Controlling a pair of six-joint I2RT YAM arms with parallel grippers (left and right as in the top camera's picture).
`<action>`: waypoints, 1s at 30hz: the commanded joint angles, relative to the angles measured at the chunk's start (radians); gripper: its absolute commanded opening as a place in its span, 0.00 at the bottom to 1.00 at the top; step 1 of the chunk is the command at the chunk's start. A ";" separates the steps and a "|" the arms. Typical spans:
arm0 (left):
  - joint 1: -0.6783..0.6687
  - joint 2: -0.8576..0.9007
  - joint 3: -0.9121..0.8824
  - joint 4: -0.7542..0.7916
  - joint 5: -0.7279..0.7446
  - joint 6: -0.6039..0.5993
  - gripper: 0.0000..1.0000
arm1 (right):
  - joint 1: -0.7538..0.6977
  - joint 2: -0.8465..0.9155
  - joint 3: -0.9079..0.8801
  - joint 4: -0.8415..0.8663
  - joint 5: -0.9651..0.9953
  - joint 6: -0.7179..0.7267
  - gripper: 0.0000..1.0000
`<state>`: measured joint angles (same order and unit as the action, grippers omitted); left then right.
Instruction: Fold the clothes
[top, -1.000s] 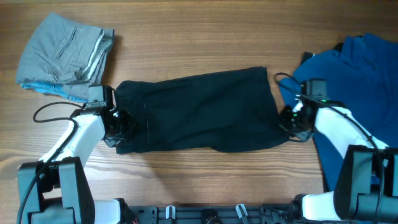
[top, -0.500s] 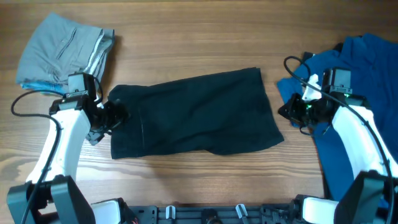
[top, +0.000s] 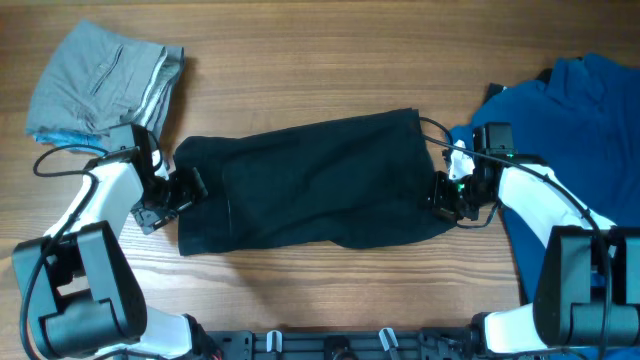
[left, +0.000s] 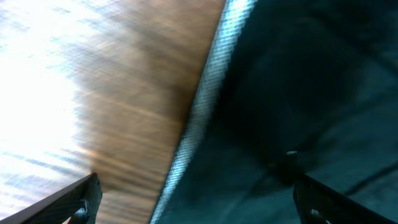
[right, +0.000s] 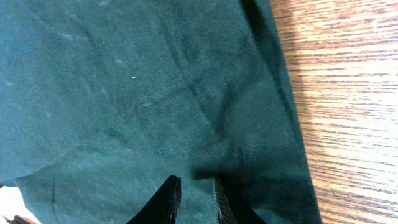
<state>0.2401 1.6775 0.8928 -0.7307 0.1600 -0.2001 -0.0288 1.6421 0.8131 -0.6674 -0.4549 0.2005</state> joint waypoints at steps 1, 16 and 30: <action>0.001 0.053 -0.008 0.025 0.293 0.198 0.85 | 0.003 0.013 -0.004 0.008 0.015 0.012 0.21; 0.005 0.145 0.084 -0.075 0.388 0.270 0.04 | 0.003 -0.018 0.010 -0.040 -0.004 0.011 0.13; -0.221 0.005 0.719 -0.561 0.258 0.163 0.04 | 0.003 -0.195 0.036 -0.089 0.014 0.024 0.17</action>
<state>0.1165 1.6928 1.6032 -1.2980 0.4088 0.0242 -0.0288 1.4582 0.8310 -0.7502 -0.4477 0.2157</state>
